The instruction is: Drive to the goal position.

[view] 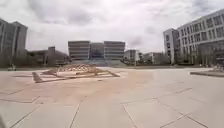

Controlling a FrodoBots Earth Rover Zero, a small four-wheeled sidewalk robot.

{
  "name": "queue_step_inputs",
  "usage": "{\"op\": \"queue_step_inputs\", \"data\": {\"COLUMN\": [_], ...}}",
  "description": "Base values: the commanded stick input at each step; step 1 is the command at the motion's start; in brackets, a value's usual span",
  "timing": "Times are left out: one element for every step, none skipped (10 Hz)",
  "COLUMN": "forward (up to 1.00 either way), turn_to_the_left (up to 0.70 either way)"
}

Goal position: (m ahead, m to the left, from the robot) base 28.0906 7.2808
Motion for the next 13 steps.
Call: {"op": "queue_step_inputs", "data": {"forward": [1.00, 1.00, 1.00, 1.00, 1.00, 1.00, 1.00, 1.00, 1.00, 1.00, 1.00, 1.00, 1.00], "turn_to_the_left": [0.00, 0.00, 0.00, 0.00, 0.00, 0.00, 0.00, 0.00, 0.00, 0.00, 0.00, 0.00, 0.00]}}
